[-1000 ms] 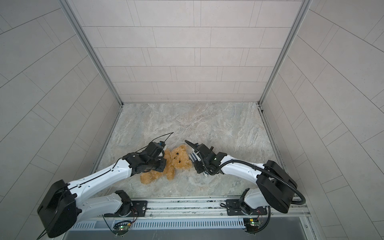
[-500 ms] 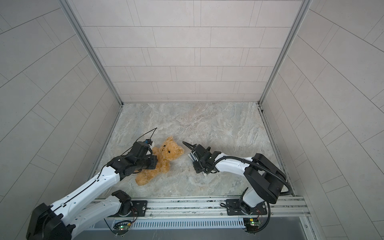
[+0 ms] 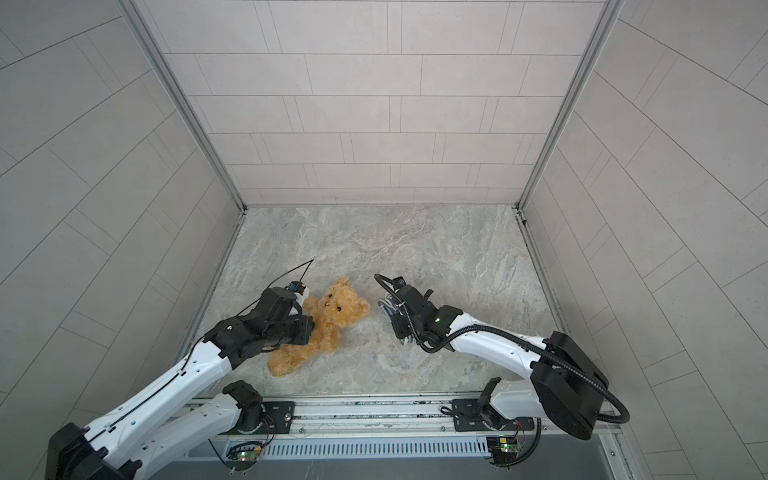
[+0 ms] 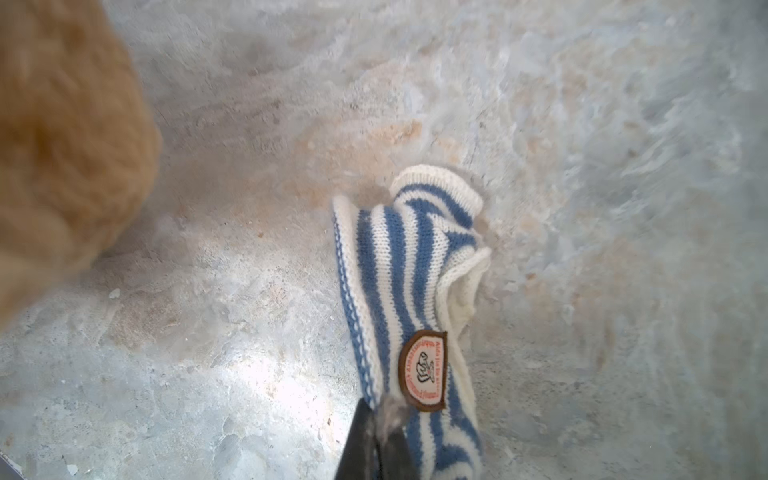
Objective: Dress the teddy bear
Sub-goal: 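Grasp the striped knitted garment's opening with the right gripper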
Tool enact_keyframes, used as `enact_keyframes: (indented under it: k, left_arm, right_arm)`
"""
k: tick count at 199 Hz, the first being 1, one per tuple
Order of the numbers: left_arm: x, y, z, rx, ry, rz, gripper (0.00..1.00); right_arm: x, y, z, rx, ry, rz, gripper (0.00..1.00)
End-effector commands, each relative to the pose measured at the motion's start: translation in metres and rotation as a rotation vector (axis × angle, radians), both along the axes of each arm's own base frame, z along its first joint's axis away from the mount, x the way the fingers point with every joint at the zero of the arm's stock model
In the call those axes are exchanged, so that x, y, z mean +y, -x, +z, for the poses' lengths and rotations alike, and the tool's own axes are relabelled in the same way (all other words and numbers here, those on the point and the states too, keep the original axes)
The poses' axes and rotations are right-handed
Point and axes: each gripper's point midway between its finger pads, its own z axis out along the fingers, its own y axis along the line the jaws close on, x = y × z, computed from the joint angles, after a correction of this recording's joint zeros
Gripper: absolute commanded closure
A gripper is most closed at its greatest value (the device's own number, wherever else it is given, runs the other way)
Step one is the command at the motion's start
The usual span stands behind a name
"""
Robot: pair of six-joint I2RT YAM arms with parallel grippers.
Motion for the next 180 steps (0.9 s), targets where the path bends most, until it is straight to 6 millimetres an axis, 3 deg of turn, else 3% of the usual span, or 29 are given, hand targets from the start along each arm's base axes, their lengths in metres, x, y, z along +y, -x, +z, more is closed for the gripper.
enact_keyframes:
  k: [1, 43, 47, 64, 131, 180]
  left_arm:
    - [-0.022, 0.013, 0.014, -0.005, 0.034, -0.098, 1.00]
    - [-0.050, 0.048, 0.002, 0.071, 0.030, -0.270, 1.00]
    - [-0.052, 0.051, 0.001, 0.079, 0.025, -0.284, 1.00]
    - [-0.056, 0.059, -0.006, 0.109, -0.021, -0.326, 1.00]
    - [-0.075, 0.057, -0.015, 0.148, -0.072, -0.386, 1.00]
    - [-0.075, 0.056, -0.029, 0.177, -0.126, -0.400, 1.00]
  right_arm:
    - [-0.010, -0.004, 0.002, -0.070, 0.040, -0.006, 1.00]
    - [-0.004, -0.003, 0.017, -0.148, 0.009, 0.071, 1.00]
    - [-0.008, 0.002, 0.009, -0.135, 0.018, 0.081, 1.00]
    - [-0.002, 0.005, 0.014, -0.164, -0.018, 0.124, 1.00]
    - [0.008, 0.021, 0.023, -0.201, -0.118, 0.217, 1.00]
    - [0.013, 0.027, 0.032, -0.223, -0.152, 0.251, 1.00]
